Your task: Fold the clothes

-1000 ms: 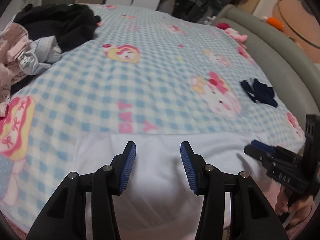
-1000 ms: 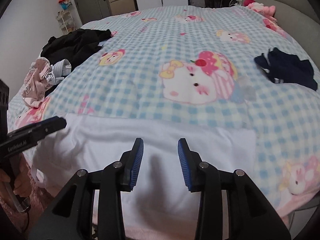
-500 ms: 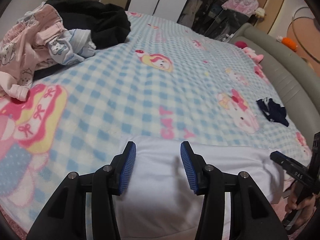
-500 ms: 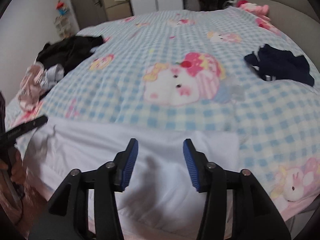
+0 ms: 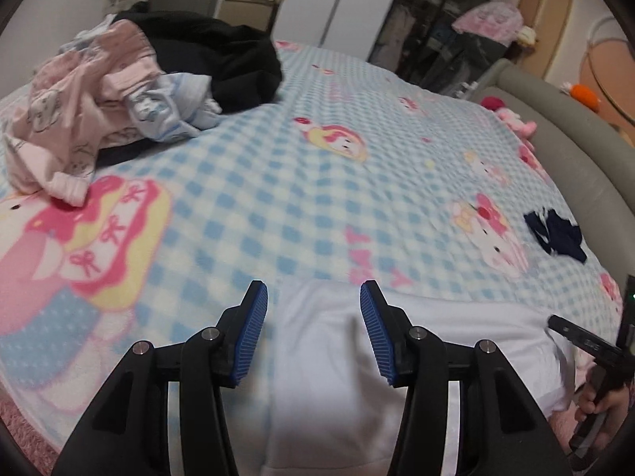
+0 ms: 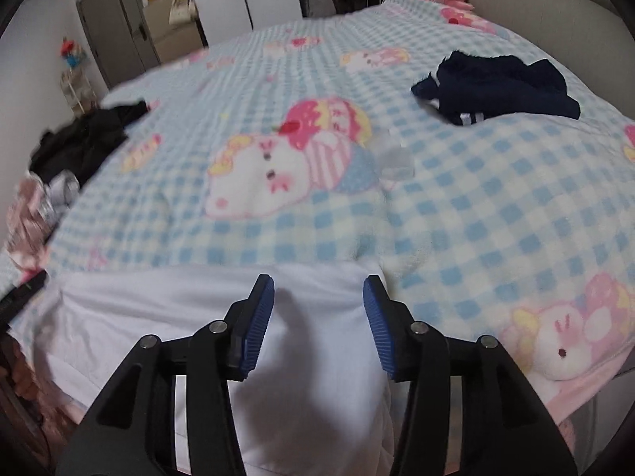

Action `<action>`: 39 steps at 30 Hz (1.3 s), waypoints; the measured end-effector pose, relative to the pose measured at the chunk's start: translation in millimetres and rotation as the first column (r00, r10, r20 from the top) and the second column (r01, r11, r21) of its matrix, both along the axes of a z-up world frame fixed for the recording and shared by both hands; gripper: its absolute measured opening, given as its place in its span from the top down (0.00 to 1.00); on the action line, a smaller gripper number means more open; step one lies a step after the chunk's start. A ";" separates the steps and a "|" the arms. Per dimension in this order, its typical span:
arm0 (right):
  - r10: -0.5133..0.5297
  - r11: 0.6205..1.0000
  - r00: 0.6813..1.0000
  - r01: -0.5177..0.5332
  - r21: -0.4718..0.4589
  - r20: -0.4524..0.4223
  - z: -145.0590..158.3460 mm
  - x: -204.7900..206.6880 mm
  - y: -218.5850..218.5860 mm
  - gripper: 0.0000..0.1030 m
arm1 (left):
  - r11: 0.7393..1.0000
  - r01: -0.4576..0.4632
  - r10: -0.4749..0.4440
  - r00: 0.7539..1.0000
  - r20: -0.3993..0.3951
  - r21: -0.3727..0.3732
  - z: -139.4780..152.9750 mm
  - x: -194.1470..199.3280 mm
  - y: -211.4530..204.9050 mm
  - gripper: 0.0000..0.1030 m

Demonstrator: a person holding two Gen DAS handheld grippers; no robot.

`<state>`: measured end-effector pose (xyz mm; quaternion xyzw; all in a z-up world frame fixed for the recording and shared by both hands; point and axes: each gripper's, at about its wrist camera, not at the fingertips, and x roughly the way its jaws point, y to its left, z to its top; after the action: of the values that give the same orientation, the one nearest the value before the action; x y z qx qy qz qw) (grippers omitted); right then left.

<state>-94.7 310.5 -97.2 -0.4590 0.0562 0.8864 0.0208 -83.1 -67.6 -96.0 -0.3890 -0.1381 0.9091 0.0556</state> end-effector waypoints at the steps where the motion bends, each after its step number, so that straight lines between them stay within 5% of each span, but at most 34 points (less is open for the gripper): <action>1: 0.006 1.000 1.000 -0.007 0.025 0.016 -5.8 -0.8 -3.0 0.53 | 0.999 0.022 -0.022 1.000 0.009 -0.026 -2.4 -1.6 6.5 0.51; 4: 0.000 0.998 1.000 -0.001 0.055 0.018 -23.5 -2.0 -0.2 0.51 | 0.989 -0.004 0.021 0.993 0.113 -0.148 -24.0 -13.1 15.3 0.51; 7: -0.055 0.997 0.998 0.056 -0.054 0.026 -25.7 -0.6 19.1 0.44 | 0.997 -0.061 0.066 0.989 0.133 -0.044 -26.3 -13.9 -1.3 0.49; 9: -0.096 0.987 0.995 0.095 -0.130 0.005 -13.6 10.1 34.0 0.44 | 0.998 -0.064 0.065 0.997 0.038 -0.020 -3.3 1.3 -3.0 0.51; 14: -0.071 0.979 0.997 0.072 -0.192 0.012 3.4 43.4 45.6 0.44 | 0.995 0.094 -0.092 0.993 -0.076 0.031 28.8 30.0 26.3 0.51; 18: 0.033 0.966 0.999 -0.022 -0.257 0.040 -5.4 62.3 33.3 0.40 | 0.962 0.247 -0.248 0.969 -0.002 0.113 12.2 32.7 66.3 0.61; 22: 0.018 0.957 0.998 -0.001 -0.289 0.057 -14.2 65.4 33.5 0.37 | 0.940 0.334 -0.337 0.941 0.041 0.063 4.1 39.9 96.8 0.61; 28: -0.006 0.966 0.997 0.024 -0.258 0.071 -9.4 73.4 38.9 0.37 | 0.929 0.368 -0.370 0.924 0.093 0.042 -8.5 49.3 108.5 0.61; 37: 0.065 0.926 0.991 -0.017 -0.378 0.116 -28.8 74.6 40.6 0.31 | 0.931 0.363 -0.365 0.927 0.082 0.039 -9.8 51.6 113.2 0.59; 39: 0.059 0.916 0.993 -0.015 -0.402 0.098 -26.6 77.6 41.9 0.47 | 0.924 0.373 -0.377 0.925 0.048 0.084 -3.2 55.4 110.4 0.59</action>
<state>-17.1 352.5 -123.8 -0.5018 0.2265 0.8302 -0.0872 -27.7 42.8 -99.2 -0.4343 -0.0961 0.8634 0.2382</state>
